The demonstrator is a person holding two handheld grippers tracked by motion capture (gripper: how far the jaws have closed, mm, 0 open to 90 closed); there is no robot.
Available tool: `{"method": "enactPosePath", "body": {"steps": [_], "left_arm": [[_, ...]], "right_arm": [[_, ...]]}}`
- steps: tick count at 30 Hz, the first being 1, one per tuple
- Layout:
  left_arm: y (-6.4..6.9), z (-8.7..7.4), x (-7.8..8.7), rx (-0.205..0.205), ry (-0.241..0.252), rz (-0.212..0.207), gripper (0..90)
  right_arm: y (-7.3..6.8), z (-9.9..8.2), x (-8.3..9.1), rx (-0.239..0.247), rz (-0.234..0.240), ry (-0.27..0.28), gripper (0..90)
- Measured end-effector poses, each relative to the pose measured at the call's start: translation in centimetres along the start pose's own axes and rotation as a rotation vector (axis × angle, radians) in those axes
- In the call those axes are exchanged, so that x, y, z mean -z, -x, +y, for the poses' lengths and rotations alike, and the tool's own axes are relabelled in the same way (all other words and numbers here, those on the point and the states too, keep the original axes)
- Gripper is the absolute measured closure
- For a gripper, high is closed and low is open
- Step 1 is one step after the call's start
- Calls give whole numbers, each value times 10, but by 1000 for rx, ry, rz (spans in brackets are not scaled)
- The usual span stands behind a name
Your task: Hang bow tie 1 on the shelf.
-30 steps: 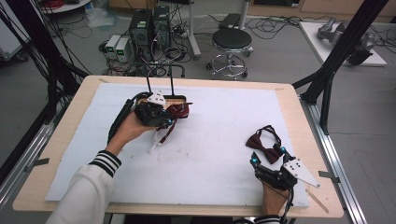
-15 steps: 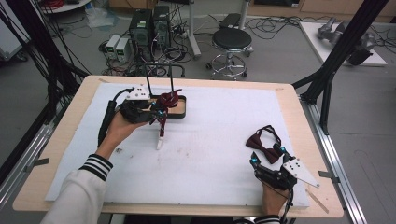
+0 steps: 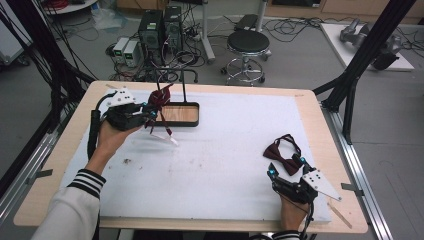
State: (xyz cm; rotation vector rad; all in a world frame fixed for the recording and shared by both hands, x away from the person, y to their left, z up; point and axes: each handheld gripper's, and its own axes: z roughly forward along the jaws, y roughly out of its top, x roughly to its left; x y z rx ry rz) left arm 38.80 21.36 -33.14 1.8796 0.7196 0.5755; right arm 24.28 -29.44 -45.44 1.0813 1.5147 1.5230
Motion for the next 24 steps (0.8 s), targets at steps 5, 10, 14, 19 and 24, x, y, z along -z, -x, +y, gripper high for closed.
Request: {"method": "enactPosePath", "body": {"steps": [5,10,14,19,24], "left_arm": [[-7,0,10,14,27,38,745],[-14,0,18,31,47,56,745],[-19,2,23,38,63,80,745],[-23,4,29,40,63,105,744],[-31,7,31,37,55,137,744]], "right_arm": [[0,0,0,0,-1,0,100],[0,0,0,0,-1,-2,100],[0,0,0,1,-3,-2,100],[0,0,0,-1,0,-3,100],[0,0,0,1,1,-2,100]]}}
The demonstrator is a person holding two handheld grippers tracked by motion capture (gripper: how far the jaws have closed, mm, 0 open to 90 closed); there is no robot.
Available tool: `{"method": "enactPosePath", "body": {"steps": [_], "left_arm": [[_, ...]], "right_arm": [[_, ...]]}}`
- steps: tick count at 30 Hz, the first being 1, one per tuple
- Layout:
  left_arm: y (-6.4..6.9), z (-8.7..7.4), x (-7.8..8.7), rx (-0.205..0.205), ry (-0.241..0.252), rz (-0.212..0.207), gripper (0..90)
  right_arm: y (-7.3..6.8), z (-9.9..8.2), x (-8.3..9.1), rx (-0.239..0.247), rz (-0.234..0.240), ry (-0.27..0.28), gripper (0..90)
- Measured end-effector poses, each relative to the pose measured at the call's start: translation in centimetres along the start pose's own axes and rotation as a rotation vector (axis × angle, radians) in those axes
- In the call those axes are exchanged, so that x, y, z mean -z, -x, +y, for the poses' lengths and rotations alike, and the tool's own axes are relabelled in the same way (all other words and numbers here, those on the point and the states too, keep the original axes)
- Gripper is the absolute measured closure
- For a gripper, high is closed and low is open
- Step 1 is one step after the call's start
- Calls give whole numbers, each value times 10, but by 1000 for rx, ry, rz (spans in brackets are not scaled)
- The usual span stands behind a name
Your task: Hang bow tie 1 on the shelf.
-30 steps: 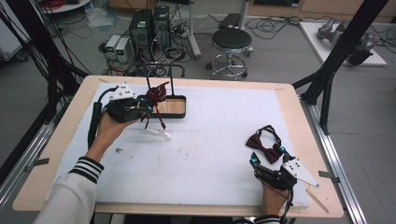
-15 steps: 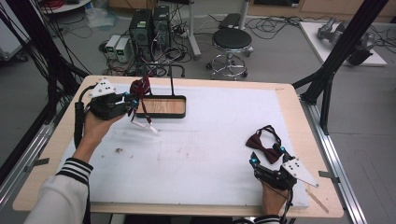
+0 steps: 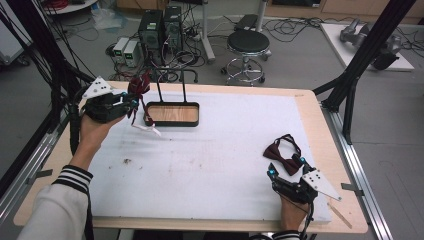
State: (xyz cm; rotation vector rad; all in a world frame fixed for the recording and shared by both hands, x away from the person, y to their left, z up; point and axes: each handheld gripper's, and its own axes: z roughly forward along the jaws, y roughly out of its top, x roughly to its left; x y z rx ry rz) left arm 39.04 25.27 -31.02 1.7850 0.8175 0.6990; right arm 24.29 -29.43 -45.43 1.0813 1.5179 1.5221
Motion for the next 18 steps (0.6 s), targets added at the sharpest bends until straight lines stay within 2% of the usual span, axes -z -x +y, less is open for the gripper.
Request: {"method": "enactPosePath", "body": {"steps": [8,18], "left_arm": [[-18,10,1,20,6,67,745],[-30,23,-5,28,-3,104,744]], "right_arm": [[0,0,0,-1,0,0,100],[0,0,0,-2,0,1,100]]}}
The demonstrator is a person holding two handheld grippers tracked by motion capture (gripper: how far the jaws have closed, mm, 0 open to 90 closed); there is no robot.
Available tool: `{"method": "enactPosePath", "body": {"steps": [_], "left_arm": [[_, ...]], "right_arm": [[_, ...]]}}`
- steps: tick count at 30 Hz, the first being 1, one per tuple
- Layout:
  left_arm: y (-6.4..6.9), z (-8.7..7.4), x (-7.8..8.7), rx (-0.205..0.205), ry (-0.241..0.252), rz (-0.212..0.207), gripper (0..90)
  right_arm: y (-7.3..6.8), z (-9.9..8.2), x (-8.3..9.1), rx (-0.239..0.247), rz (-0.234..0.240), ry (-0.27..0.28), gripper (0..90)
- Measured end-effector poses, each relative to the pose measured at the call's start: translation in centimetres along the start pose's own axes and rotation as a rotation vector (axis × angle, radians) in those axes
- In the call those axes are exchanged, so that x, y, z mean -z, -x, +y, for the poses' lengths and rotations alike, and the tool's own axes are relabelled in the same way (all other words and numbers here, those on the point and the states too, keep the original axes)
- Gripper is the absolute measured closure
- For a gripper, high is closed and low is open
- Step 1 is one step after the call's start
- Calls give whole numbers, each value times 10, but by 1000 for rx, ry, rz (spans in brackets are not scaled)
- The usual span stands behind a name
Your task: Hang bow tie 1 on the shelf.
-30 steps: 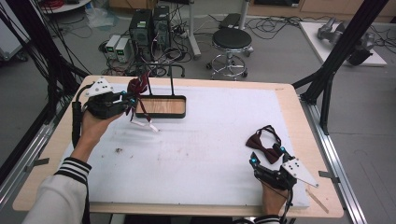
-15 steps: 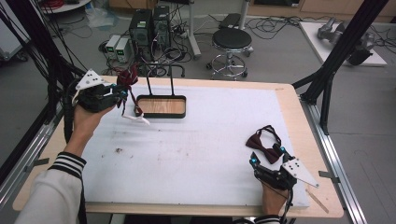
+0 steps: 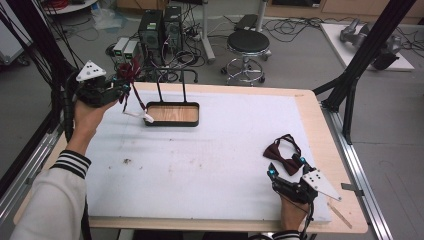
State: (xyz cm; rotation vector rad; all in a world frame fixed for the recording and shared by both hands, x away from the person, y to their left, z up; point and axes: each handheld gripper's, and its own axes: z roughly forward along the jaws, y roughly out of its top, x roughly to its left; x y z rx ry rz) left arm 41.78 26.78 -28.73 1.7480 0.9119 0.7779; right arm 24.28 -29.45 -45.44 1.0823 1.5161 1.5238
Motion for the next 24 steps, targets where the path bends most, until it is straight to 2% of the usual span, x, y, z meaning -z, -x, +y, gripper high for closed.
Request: {"method": "enactPosePath", "body": {"steps": [6,11,16,18,21,24], "left_arm": [[-1,6,-8,-10,-22,26,744],[-3,12,-18,3,-34,27,745],[-4,21,-22,-5,-30,34,745],[-5,24,-22,-2,-30,37,744],[-7,27,-23,24,-12,31,744],[-8,28,-25,18,-21,43,745]], "right_arm": [[0,0,0,-1,0,0,100],[0,0,0,0,0,0,99],[0,0,0,-3,0,0,100],[0,0,0,-1,0,-1,100],[0,0,0,-2,0,-2,100],[0,0,0,-3,-1,-3,100]]}}
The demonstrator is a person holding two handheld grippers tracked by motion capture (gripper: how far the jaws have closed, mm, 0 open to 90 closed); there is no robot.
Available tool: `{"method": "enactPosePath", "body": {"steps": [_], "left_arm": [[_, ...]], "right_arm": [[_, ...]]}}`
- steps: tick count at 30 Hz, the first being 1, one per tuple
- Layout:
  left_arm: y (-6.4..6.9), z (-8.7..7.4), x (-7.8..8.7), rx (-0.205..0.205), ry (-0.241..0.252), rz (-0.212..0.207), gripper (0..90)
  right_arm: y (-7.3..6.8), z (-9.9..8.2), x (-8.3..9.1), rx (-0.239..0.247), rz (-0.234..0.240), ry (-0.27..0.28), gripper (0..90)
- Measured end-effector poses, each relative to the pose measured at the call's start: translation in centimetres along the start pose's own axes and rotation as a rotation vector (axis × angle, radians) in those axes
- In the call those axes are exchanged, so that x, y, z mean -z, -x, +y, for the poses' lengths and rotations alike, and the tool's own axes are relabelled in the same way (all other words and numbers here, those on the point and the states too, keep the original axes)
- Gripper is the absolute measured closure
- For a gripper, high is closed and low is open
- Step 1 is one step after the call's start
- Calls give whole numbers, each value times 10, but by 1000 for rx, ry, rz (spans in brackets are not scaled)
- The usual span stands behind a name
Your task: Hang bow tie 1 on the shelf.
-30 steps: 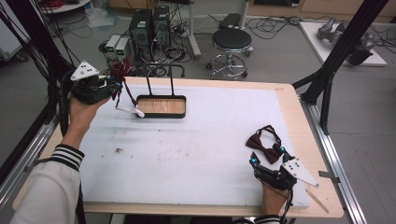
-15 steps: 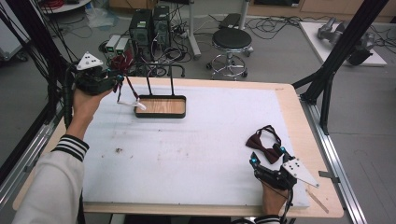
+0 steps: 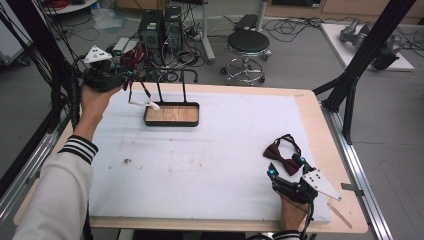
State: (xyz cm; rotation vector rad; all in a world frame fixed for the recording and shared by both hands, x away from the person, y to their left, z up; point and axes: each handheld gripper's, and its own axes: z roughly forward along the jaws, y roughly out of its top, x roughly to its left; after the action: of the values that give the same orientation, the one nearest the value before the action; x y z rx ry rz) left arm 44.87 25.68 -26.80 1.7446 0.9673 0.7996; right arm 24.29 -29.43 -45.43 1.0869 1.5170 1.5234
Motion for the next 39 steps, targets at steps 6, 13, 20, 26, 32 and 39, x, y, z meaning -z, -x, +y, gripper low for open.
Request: {"method": "enactPosePath", "body": {"steps": [6,13,20,26,32,39], "left_arm": [[-5,-2,-7,5,-28,-18,749],[-10,-3,-13,32,-22,-10,749],[-15,-1,-18,27,-7,15,748],[-21,-2,-23,45,-17,52,748],[-27,-6,-25,75,-33,78,747],[-30,-15,-28,78,-69,99,747]], "right_arm": [[0,0,0,3,-1,-1,100],[-1,0,0,5,-1,-1,100],[-1,0,-1,4,-3,-5,99],[-1,0,-1,16,-6,-5,100],[-2,0,-1,18,-6,-9,100],[-2,0,-1,19,-8,-11,100]]}}
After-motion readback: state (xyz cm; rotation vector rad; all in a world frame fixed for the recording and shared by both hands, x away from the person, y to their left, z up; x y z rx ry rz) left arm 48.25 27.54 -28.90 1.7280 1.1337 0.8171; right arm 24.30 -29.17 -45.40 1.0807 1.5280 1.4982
